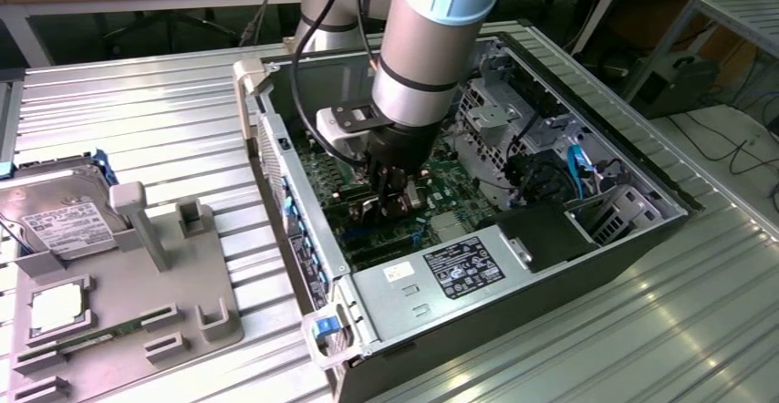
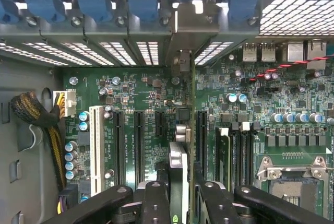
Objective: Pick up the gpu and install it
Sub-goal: 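Press down on the gpu until it lock into place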
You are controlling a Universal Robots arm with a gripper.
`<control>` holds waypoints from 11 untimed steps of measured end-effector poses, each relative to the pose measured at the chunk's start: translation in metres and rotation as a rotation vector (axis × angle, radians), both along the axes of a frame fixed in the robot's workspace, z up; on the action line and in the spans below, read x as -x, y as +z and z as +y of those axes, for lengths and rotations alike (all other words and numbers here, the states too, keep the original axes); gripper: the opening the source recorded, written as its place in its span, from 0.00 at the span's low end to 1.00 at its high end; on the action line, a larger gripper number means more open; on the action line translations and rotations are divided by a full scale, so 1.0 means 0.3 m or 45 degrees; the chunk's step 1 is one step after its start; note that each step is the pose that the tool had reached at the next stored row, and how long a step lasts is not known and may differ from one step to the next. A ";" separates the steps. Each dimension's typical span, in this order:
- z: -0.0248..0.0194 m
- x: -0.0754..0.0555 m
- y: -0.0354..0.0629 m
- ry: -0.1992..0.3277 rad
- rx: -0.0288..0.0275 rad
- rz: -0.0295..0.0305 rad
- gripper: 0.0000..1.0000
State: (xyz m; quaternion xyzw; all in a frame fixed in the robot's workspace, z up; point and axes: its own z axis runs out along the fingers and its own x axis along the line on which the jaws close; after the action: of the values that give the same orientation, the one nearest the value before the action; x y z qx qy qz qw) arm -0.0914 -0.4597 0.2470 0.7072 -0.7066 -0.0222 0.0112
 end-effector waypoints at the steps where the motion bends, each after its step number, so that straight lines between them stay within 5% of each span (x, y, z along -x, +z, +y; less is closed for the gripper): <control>1: 0.000 0.000 0.000 0.000 0.0000 0.0000 0.27; 11: 0.000 0.001 -0.001 0.000 -0.0005 -0.0002 0.27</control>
State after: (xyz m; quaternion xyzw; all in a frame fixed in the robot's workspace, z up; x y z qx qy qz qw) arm -0.0916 -0.4596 0.2468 0.7073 -0.7065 -0.0223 0.0110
